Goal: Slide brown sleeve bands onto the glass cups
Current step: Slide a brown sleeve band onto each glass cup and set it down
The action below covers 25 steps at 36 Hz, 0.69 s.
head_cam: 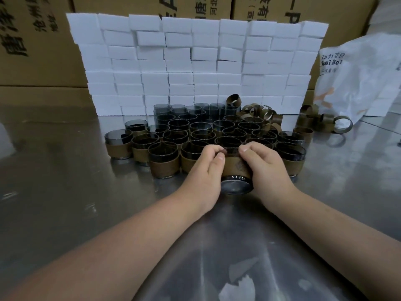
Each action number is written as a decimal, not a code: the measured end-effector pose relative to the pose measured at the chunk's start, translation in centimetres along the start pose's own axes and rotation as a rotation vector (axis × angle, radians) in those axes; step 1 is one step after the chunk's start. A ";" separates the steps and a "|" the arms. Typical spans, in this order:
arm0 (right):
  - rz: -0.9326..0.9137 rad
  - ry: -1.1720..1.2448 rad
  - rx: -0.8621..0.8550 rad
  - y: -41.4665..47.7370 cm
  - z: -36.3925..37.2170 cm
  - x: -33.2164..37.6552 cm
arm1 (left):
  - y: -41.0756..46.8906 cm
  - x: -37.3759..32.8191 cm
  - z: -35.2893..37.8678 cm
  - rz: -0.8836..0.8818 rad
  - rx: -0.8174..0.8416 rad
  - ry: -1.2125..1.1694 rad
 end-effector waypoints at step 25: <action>-0.043 -0.089 0.048 -0.6 1.3 -0.6 | -0.7 -1.8 -1.3 -0.049 -0.033 -0.023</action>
Point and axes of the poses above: each hand's wrist, its own y-axis towards the middle knuckle, its own z-axis out of the palm, x = y × z, the point moved 8 cm from there along y, towards the middle knuckle, and after that the axes turned 3 degrees about z, right-handed, at the moved point
